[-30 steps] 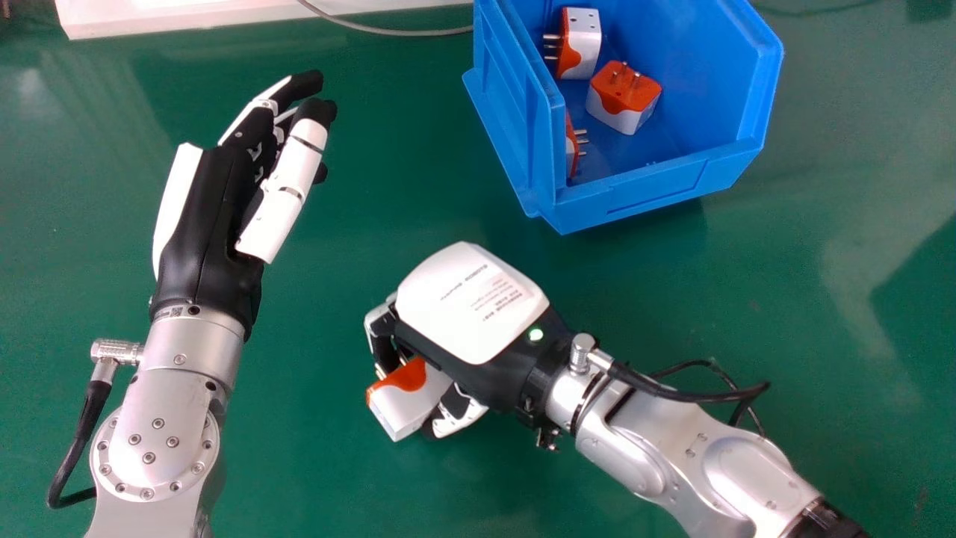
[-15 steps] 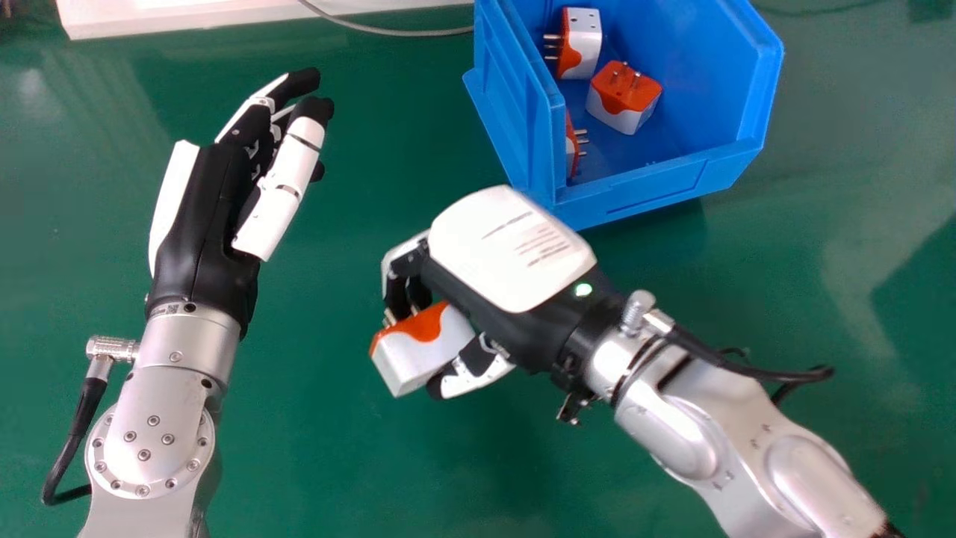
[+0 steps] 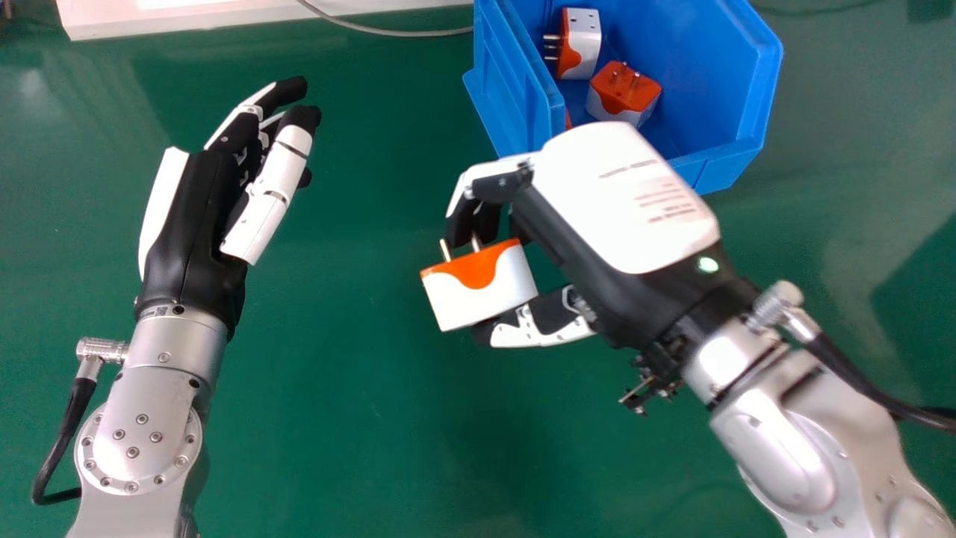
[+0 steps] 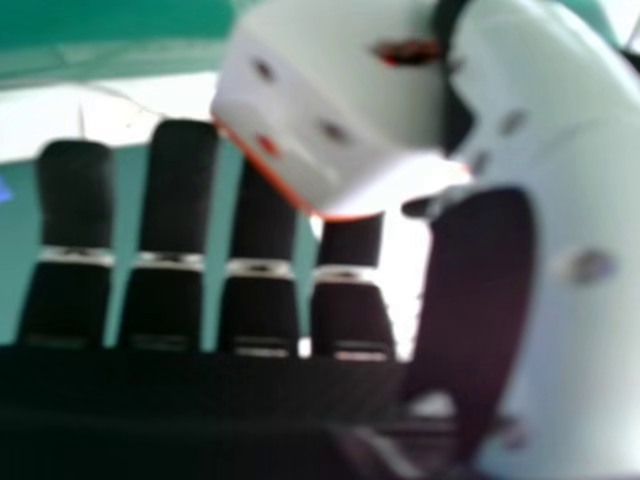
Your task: Pick all objects and put in blue box
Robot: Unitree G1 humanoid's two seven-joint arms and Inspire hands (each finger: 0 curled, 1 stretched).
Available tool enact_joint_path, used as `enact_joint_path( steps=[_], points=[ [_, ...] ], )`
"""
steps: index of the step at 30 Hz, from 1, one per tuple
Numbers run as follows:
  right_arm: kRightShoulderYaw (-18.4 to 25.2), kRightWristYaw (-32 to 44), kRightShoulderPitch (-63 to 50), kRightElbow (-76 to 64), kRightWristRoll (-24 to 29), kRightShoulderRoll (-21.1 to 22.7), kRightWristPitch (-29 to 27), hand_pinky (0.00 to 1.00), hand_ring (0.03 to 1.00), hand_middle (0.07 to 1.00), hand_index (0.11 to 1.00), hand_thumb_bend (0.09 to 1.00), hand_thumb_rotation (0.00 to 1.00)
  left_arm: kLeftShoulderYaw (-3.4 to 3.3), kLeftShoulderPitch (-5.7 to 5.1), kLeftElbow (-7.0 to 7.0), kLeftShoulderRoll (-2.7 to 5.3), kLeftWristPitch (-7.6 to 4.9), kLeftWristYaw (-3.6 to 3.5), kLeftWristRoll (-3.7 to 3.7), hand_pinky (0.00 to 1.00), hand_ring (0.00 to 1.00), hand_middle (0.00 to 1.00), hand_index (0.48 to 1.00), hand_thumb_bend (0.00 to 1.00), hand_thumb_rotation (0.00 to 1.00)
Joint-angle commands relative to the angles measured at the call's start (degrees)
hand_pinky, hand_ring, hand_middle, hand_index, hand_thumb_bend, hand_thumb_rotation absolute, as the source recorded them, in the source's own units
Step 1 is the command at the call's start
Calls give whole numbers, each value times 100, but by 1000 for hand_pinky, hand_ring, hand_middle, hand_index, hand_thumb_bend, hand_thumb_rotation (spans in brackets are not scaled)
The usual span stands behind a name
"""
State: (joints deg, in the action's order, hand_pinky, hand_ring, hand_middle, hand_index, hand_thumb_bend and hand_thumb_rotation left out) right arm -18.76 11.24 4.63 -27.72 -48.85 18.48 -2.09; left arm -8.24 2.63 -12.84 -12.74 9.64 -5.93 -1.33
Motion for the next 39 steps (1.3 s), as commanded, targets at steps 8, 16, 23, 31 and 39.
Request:
enact_joint_path(
  steps=[8,16,23,31,39],
  points=[
    [823,-306,-755,-916,183,3,-54,341,433,516,526,495,0,-104,75,128,-122,-379,-37,30,787,849,837,854,373,783],
    [1665,-213,-976,-1216,30,88,270,343,436,511,524,495,0,-128,87,293,-200,-569,-59,40,785,845,833,855,387,782],
    [1989,-174,-906,-1152,-229,53,640,344,438,508,524,496,0,-112,48,227,-216,-603,-48,11,781,842,830,855,397,789],
    [1970,-211,-957,-1202,-148,-33,711,341,437,510,526,495,0,-95,27,139,-206,-561,-44,-4,774,839,826,852,398,796],
    [1896,-249,-1158,-1267,-112,-106,623,339,437,512,529,494,0,-89,-2,36,-198,-502,-38,-12,771,837,825,851,398,800]
  ],
)
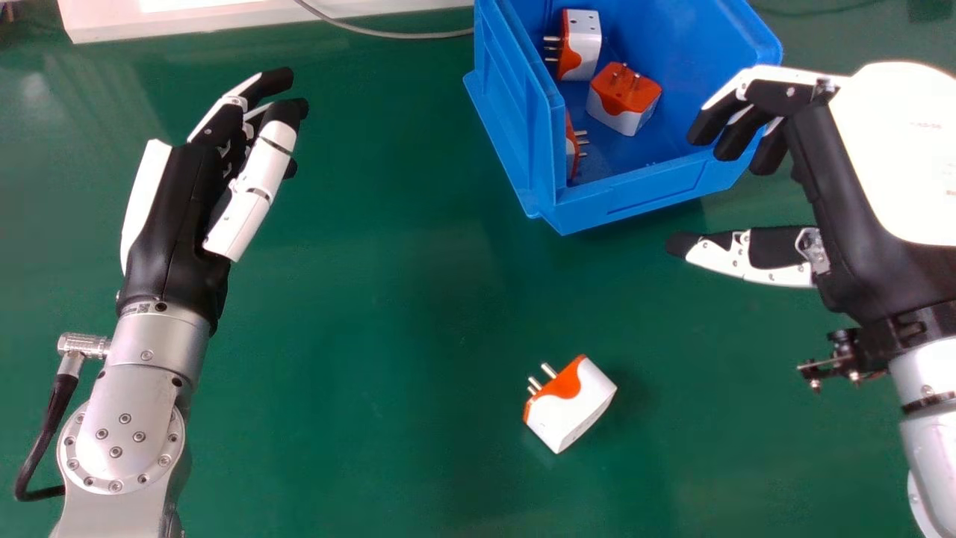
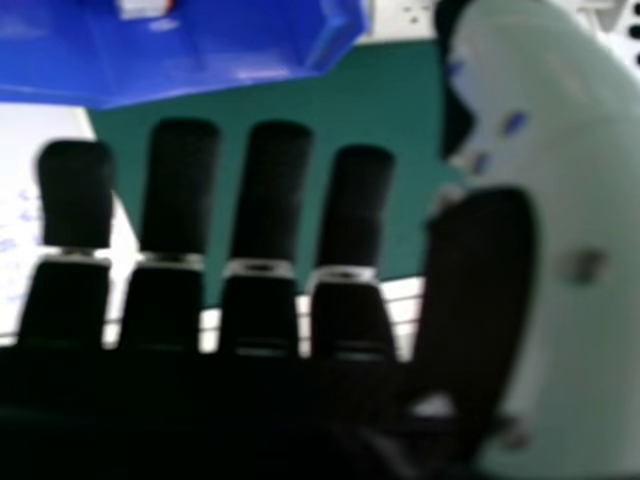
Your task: Pick all objects and put in blue box
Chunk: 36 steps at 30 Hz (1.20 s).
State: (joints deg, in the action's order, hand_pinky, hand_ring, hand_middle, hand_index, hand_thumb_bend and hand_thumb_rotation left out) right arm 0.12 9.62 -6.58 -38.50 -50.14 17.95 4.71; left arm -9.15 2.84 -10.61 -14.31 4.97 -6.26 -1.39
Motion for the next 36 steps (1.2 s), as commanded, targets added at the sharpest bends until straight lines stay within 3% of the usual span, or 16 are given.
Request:
enact_joint_path(
  steps=[1,21,29,34,36],
  points=[
    [-3,-92,-67,-198,17,-65,-67,339,436,512,529,494,0,1,-26,-191,-40,-31,-6,-6,770,837,824,850,398,800],
    [-204,-60,-606,-376,142,-123,-415,341,437,513,527,495,0,6,-80,-367,-43,142,-8,-20,767,835,823,849,395,803],
    [-219,-128,-1024,18,931,21,-1074,343,439,512,520,496,0,-25,-142,-440,-62,159,-24,-10,765,834,822,848,393,803],
    [-240,245,-1190,-18,1255,165,-1024,343,450,512,514,496,0,-32,-180,-483,-86,151,-46,-5,764,834,822,846,393,803],
    [-277,511,-1288,-178,1062,214,-821,351,475,517,507,497,0,-43,-192,-485,-103,148,-63,4,764,834,822,846,393,804]
  ],
)
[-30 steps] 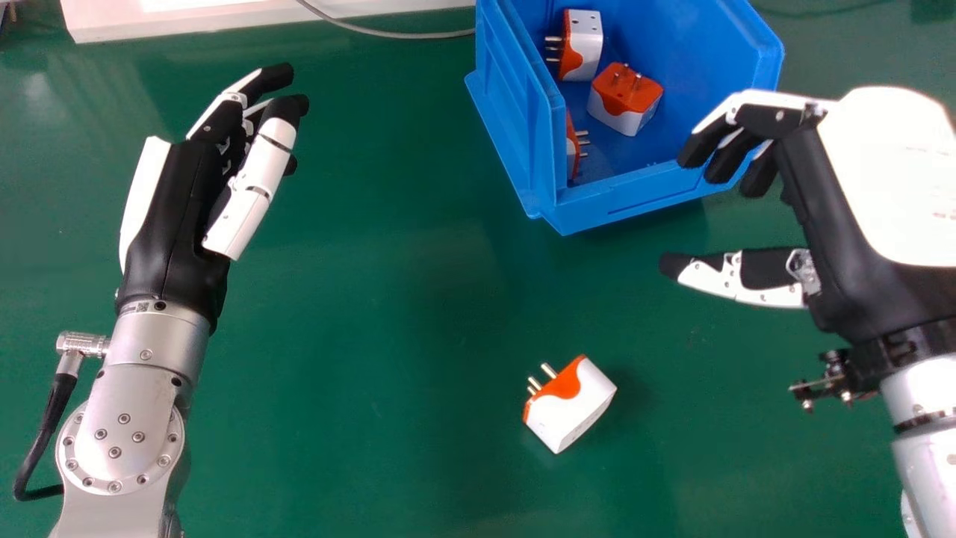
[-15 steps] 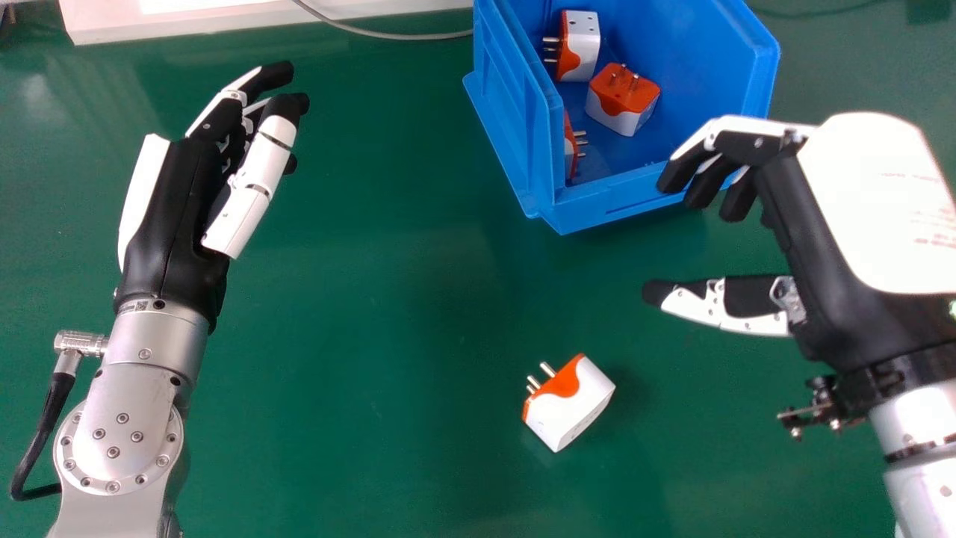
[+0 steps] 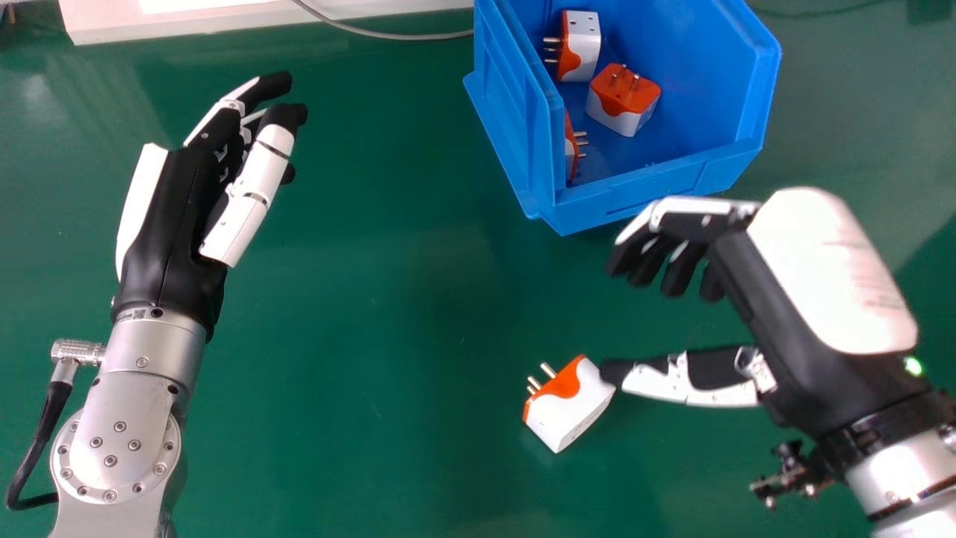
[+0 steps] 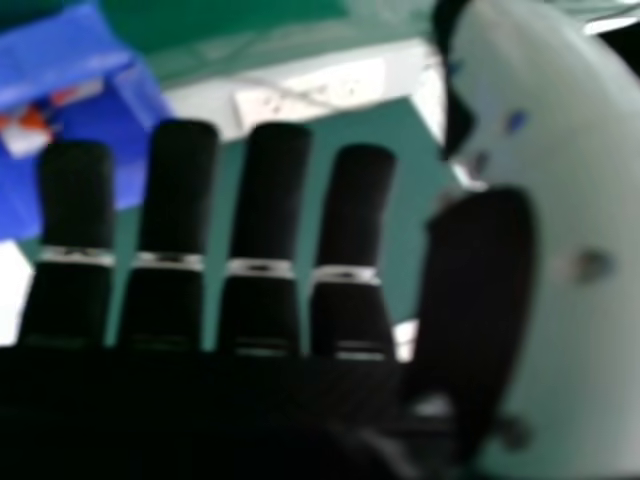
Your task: Pick all objects and put in blue box
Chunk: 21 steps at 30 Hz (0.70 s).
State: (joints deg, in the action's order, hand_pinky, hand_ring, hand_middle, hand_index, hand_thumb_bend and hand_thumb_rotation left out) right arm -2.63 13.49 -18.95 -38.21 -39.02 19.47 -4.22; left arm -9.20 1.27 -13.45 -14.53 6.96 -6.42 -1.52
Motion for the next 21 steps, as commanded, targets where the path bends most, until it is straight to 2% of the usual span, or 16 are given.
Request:
enact_joint_path(
  steps=[1,2,3,4,6,7,8,9,10,11,13,16,19,21],
  points=[
    [-26,255,-92,-288,-170,80,173,351,475,517,507,497,0,-42,-42,-212,-87,-48,-54,22,764,834,822,846,393,804],
    [-55,395,-139,-363,-298,110,262,351,475,517,507,497,0,-46,-51,-231,-93,-40,-63,25,764,834,822,846,393,804],
    [-75,483,-164,-410,-380,120,316,416,548,585,563,572,35,-49,-57,-247,-95,-32,-70,25,764,834,822,846,394,804],
    [-89,607,-203,-456,-495,179,348,416,548,585,563,572,35,-53,-65,-260,-98,-29,-81,25,764,834,822,846,394,804],
    [-98,840,-234,-517,-694,314,379,589,711,735,713,687,183,-61,-70,-265,-101,-29,-101,24,766,835,823,846,390,804],
    [-96,918,-237,-535,-763,352,385,589,711,735,713,687,183,-65,-72,-266,-101,-29,-109,24,766,835,823,846,390,804],
    [-85,965,-233,-536,-830,404,362,667,769,788,771,733,257,-68,-79,-283,-102,-23,-116,26,767,836,823,846,389,804],
    [-64,1005,-218,-523,-923,490,310,667,769,788,771,733,257,-69,-87,-304,-105,-15,-124,27,767,836,823,846,389,804],
    [-44,1025,-198,-503,-1016,578,243,733,815,830,817,776,326,-73,-95,-312,-110,-17,-132,29,768,836,823,846,388,804],
    [-28,1044,-172,-494,-1091,653,188,733,815,830,817,776,326,-76,-100,-314,-115,-22,-138,32,768,836,823,846,388,804],
    [-19,1059,-124,-489,-1174,731,138,830,882,892,883,858,486,-81,-108,-331,-126,-20,-149,40,769,837,824,849,387,805],
    [-9,951,-94,-456,-1236,731,89,913,940,945,940,928,654,-95,-112,-337,-139,-19,-163,55,771,837,825,851,387,805],
    [13,784,-98,-400,-1266,688,14,956,969,972,970,964,754,-107,-113,-331,-143,-30,-183,68,772,837,825,852,387,806],
    [43,610,-99,-331,-1312,658,-44,965,976,978,976,972,778,-118,-110,-315,-146,-39,-195,73,772,838,826,852,389,806]
  ],
)
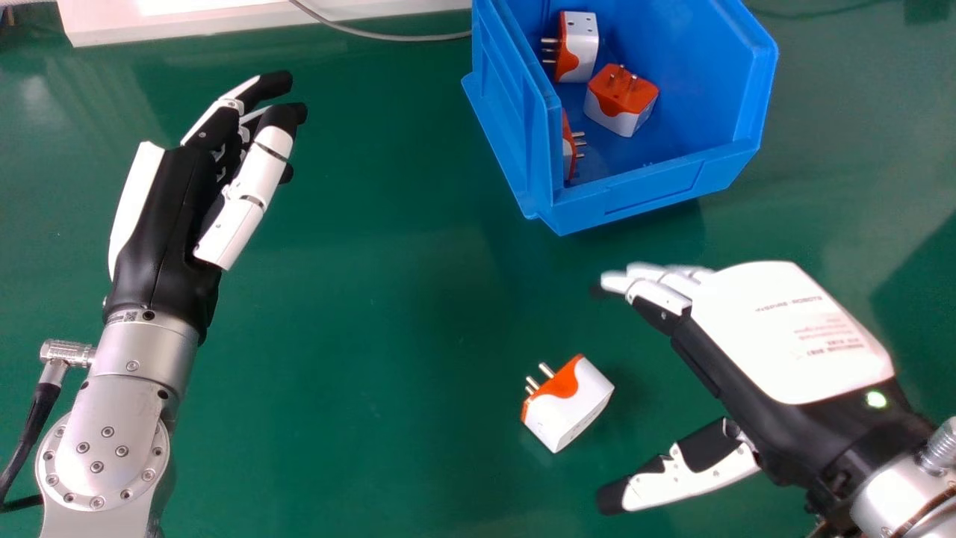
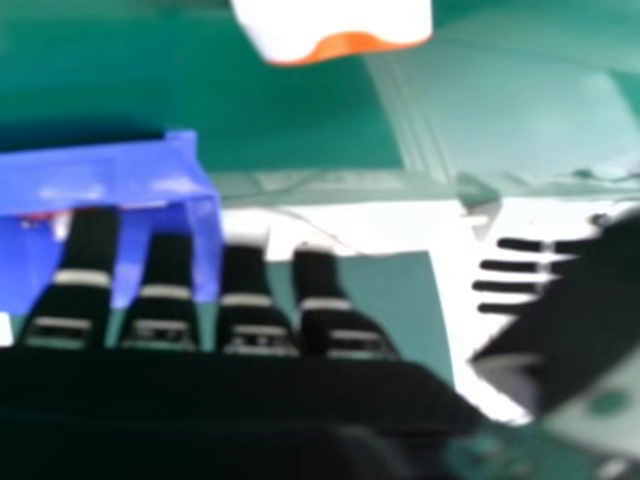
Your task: Pick all objects and put in blue box
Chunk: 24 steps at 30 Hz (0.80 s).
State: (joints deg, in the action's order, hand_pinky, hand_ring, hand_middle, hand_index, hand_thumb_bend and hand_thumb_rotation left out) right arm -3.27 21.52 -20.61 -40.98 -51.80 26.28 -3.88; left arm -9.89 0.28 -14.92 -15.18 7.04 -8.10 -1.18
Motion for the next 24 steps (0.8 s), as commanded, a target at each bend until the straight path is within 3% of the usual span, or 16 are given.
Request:
enact_joint_path(
  steps=[1,9,14,24],
  points=[
    [114,-248,66,-33,-53,-34,-92,972,981,982,981,978,800,-55,-8,-159,-84,-50,-32,41,774,839,826,853,393,806],
    [121,-439,42,33,-209,-86,-107,997,998,998,998,999,906,-63,5,-126,-89,-73,-57,30,781,843,829,855,411,808],
    [115,-400,59,23,-284,-83,-95,1000,1000,1000,1000,1000,921,-85,13,-47,-96,-129,-71,49,784,844,829,855,412,807],
    [74,-316,96,37,-277,-35,-124,1000,1000,1000,1000,1000,923,-93,35,-47,-105,-113,-75,49,783,844,829,855,412,806]
  ],
)
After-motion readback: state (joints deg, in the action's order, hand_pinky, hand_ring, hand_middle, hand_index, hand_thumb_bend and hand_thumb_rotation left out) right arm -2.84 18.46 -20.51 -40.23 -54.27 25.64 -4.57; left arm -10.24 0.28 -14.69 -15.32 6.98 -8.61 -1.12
